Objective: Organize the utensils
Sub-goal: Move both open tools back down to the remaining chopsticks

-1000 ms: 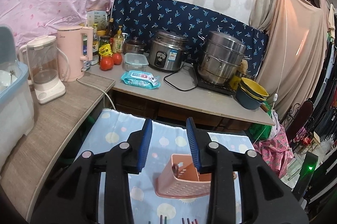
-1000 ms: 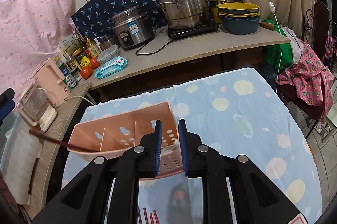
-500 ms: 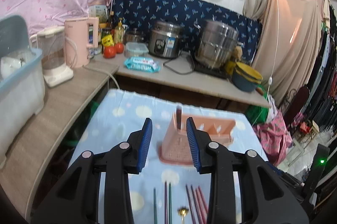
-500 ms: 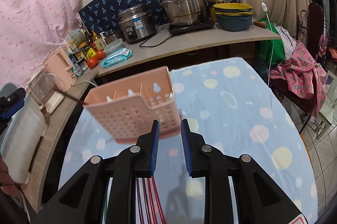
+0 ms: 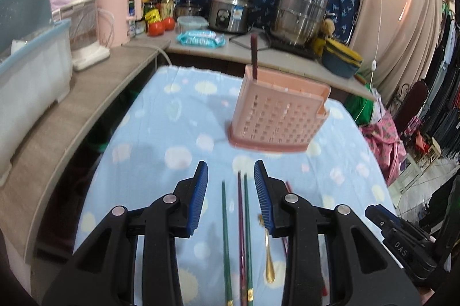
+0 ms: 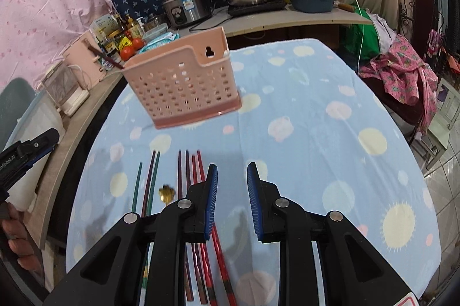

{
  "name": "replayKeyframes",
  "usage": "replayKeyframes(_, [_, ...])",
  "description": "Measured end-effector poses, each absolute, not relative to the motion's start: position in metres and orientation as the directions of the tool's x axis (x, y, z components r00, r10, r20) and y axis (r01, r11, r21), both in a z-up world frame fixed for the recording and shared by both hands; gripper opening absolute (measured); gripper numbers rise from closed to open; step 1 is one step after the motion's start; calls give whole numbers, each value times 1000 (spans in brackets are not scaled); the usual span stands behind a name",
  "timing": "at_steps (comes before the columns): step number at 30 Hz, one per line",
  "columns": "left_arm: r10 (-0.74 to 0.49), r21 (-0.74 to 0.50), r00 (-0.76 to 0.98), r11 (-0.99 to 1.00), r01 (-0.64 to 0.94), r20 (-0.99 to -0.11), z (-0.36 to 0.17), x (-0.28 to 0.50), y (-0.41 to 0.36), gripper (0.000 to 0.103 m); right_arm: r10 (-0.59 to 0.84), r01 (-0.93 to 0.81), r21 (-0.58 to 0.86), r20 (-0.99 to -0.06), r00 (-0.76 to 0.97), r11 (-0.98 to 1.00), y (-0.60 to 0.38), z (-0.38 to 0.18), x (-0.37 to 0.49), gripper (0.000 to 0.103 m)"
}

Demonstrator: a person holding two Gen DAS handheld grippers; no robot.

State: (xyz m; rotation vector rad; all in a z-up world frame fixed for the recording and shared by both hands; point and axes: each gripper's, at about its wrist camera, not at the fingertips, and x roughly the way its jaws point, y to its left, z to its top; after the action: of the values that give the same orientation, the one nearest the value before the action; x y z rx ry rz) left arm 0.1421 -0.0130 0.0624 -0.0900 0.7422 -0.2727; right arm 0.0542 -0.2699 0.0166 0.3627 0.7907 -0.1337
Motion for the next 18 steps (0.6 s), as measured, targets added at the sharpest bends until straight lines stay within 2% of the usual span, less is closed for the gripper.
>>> replayKeyframes(18, [-211,-127,586,975,181,-782,-12,100,-2,32,70,203,235,-798,598,950,-238,-34,13,22])
